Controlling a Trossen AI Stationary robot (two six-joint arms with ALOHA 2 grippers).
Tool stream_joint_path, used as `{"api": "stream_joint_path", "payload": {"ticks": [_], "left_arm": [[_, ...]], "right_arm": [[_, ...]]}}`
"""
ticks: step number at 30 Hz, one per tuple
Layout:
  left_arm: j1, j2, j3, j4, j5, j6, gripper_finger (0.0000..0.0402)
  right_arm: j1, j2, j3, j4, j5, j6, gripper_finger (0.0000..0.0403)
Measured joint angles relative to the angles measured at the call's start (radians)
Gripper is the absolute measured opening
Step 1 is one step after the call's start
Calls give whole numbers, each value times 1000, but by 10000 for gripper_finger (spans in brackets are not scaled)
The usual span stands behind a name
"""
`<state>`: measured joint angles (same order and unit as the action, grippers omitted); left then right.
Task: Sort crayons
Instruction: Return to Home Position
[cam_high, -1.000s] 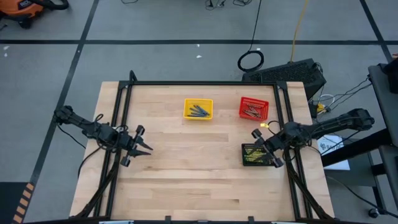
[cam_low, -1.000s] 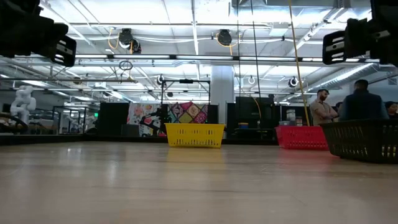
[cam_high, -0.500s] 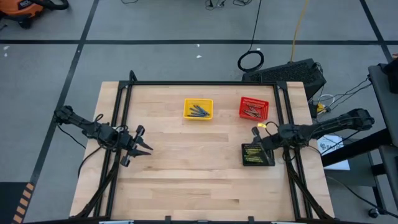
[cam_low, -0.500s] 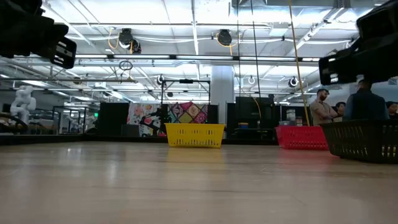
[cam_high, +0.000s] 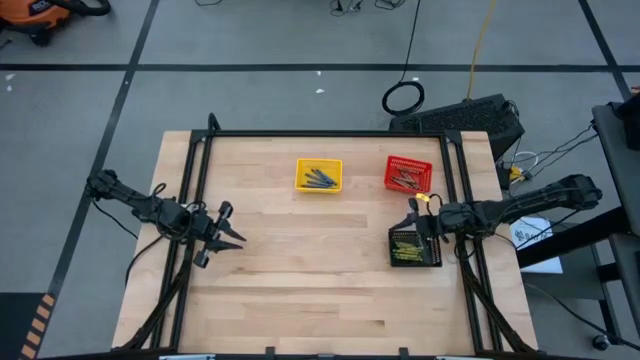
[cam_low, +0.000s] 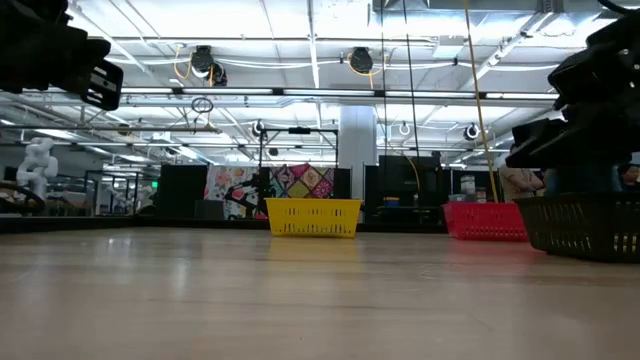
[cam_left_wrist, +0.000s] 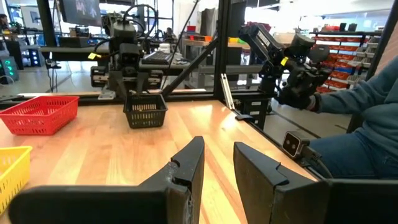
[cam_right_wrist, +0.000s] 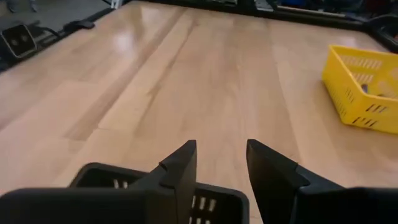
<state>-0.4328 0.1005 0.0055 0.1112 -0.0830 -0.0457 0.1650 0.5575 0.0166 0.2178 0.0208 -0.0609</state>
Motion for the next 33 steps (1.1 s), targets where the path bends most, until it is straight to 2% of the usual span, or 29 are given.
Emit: {"api": "stream_joint_path", "payload": {"ticks": [6,14,22,33], "left_arm": [[0,0,0,0,0,0,90],[0,0,0,0,0,0,90],[0,0,0,0,0,0,90],[0,0,-1,0,0,0,90]], "right_arm": [[0,0,0,-50,5,-97,128],[0,0,-1,-178,40,-67,128],[-2,0,-1,-180,83,-57,128],[-2,0,28,-179,82,-55,128]]}}
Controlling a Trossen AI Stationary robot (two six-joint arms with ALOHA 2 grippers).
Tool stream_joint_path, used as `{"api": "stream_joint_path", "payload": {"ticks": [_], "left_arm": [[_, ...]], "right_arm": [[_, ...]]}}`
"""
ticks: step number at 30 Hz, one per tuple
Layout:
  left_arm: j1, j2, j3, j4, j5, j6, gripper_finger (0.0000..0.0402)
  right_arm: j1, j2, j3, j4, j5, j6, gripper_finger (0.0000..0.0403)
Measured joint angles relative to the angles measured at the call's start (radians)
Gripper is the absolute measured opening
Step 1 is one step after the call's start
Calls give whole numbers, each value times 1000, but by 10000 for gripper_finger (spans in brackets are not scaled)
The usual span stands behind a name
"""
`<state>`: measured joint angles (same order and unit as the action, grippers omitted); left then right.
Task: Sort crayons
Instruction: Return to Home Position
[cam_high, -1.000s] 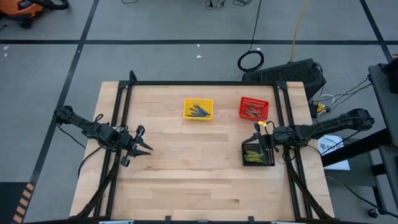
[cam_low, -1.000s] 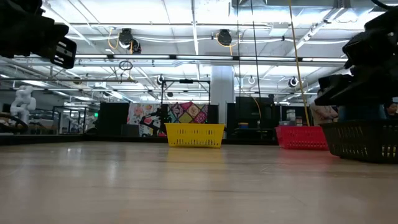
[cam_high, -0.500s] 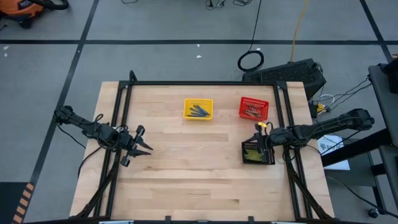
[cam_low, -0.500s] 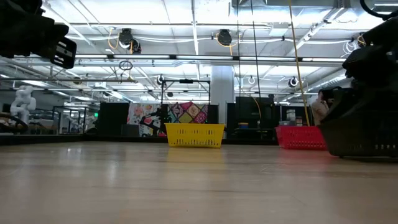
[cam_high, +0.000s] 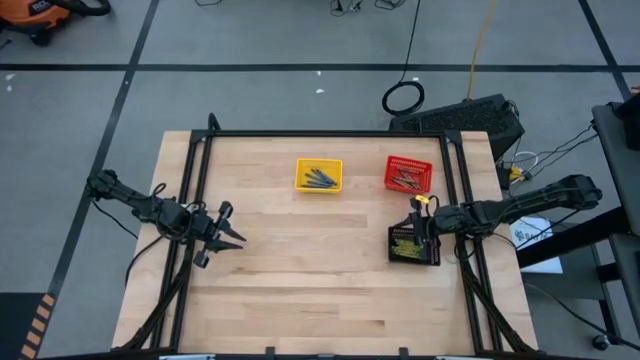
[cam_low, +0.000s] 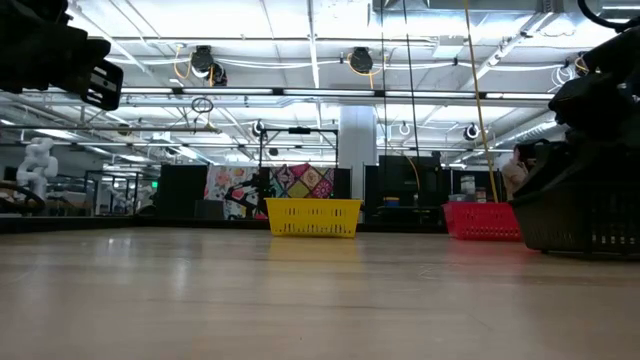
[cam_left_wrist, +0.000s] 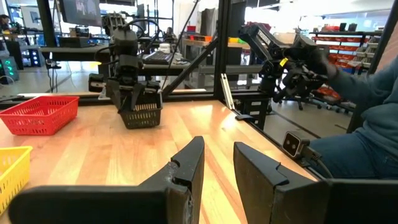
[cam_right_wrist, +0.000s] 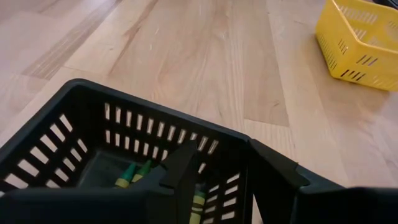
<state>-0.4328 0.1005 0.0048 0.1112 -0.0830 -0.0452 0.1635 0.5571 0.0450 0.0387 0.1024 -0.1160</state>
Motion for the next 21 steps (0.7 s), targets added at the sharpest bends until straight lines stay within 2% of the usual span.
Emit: {"api": "stream_joint_path", "payload": {"ticks": [11,21], "left_arm": [[0,0,0,0,0,0,90],[0,-36,0,0,0,0,90]], "right_arm": [[0,-7,9,2,-1,0,128],[0,-199,11,-1,-1,-1,128]]}}
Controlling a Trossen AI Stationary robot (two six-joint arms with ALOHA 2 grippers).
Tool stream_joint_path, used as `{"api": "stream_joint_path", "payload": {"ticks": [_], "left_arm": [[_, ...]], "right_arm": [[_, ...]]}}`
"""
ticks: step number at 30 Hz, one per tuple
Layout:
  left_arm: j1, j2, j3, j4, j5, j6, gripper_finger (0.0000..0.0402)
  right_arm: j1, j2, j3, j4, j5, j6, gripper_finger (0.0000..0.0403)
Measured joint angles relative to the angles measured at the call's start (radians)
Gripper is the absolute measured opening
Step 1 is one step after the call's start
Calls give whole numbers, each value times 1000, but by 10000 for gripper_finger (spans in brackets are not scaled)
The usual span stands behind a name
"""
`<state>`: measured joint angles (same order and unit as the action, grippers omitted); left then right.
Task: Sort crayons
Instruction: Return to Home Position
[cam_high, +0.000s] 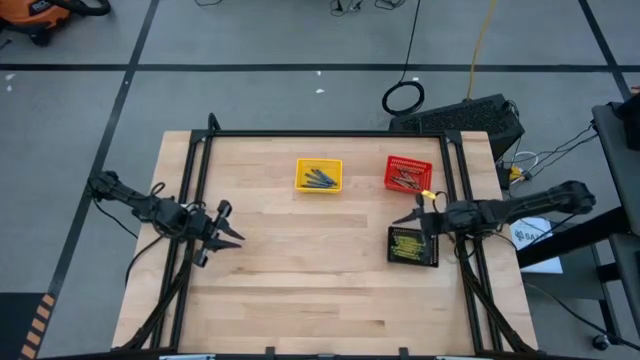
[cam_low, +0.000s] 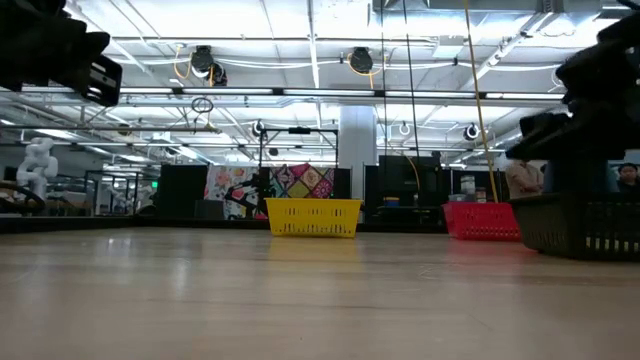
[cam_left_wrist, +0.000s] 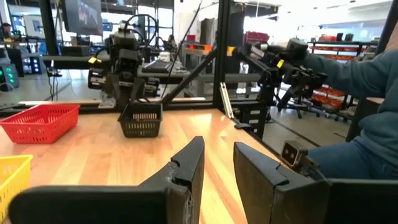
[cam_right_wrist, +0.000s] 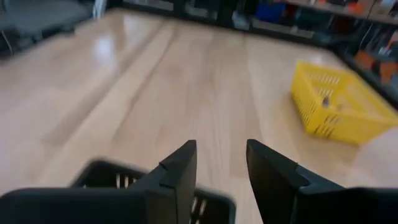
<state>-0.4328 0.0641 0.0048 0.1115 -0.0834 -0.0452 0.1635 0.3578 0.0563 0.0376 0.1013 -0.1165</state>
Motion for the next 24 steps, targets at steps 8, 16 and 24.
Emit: {"api": "stream_joint_path", "payload": {"ticks": [8,16,24], "left_arm": [[0,-58,0,0,0,0,90],[0,-64,0,2,0,0,90],[0,-64,0,1,0,0,90]], "right_arm": [[0,-173,1,0,0,0,128],[0,-305,1,0,0,0,128],[3,-358,-35,20,1,0,128]]}}
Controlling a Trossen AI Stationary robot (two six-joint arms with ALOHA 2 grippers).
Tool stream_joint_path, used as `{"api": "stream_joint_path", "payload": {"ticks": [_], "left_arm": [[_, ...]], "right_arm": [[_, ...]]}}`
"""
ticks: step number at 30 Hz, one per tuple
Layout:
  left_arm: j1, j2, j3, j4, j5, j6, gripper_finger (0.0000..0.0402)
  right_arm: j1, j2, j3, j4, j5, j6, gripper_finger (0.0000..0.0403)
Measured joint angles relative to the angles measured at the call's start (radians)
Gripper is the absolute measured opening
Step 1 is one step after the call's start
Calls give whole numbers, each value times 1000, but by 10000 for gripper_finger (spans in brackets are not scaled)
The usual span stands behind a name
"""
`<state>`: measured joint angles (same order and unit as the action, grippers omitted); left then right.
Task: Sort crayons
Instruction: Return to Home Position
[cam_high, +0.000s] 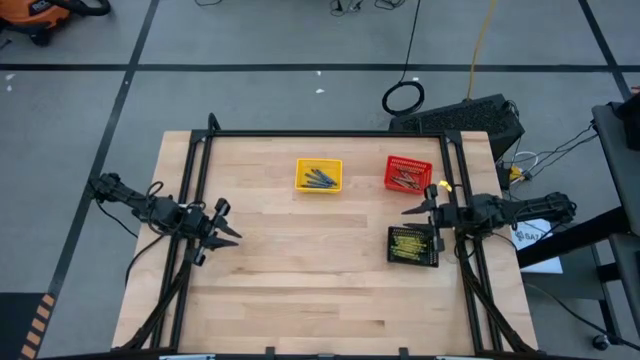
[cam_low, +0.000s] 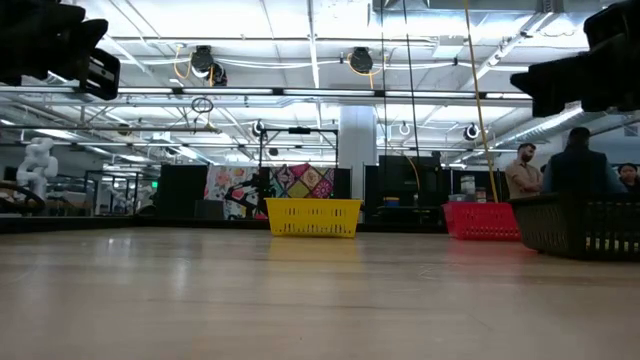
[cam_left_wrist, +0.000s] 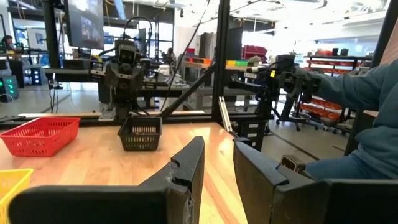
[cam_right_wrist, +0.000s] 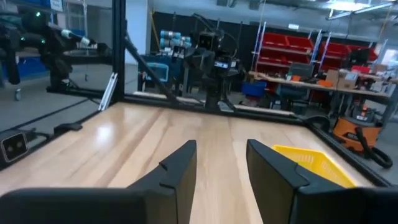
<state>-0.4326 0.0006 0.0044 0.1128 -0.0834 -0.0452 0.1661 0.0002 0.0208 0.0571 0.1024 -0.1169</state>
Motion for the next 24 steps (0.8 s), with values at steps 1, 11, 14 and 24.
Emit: {"api": "stream_joint_path", "payload": {"ticks": [1,11,14,24], "left_arm": [[0,0,0,0,0,0,90],[0,0,0,0,0,0,90],[0,0,0,0,0,0,90],[0,1,0,0,0,0,90]], "right_arm": [[0,0,0,-10,-2,0,128],[0,0,-2,-18,-2,0,128],[0,1,-3,-20,-2,0,128],[0,2,-4,-21,-1,0,128]]}}
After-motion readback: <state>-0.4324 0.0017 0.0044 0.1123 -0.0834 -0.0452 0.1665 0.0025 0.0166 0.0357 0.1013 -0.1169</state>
